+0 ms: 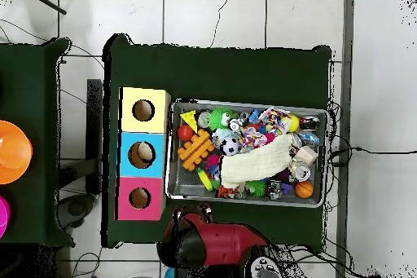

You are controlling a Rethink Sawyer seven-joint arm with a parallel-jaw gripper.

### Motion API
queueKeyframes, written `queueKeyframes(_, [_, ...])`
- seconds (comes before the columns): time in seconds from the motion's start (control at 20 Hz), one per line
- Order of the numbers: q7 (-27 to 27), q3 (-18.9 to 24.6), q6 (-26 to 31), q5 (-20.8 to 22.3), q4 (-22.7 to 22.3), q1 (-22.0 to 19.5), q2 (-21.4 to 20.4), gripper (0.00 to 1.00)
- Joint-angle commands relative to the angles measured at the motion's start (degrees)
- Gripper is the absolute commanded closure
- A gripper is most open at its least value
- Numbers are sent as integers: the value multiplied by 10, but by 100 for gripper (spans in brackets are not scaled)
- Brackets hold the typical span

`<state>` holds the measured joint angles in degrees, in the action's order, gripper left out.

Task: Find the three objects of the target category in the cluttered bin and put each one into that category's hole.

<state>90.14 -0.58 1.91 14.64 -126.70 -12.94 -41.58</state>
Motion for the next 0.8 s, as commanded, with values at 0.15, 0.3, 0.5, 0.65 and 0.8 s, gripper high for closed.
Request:
queueKeyframes(0.15, [76, 41, -65, 27, 46, -15, 30, 0])
queueKeyframes(0.3, [78, 37, -72, 30, 50, -13, 35, 0])
queueKeyframes(0.5, [79, 34, -80, 31, 52, -11, 40, 0])
queueKeyframes(0.65, [78, 31, -86, 31, 53, -9, 43, 0])
queueKeyframes(0.8, [77, 31, -88, 29, 53, -9, 45, 0])
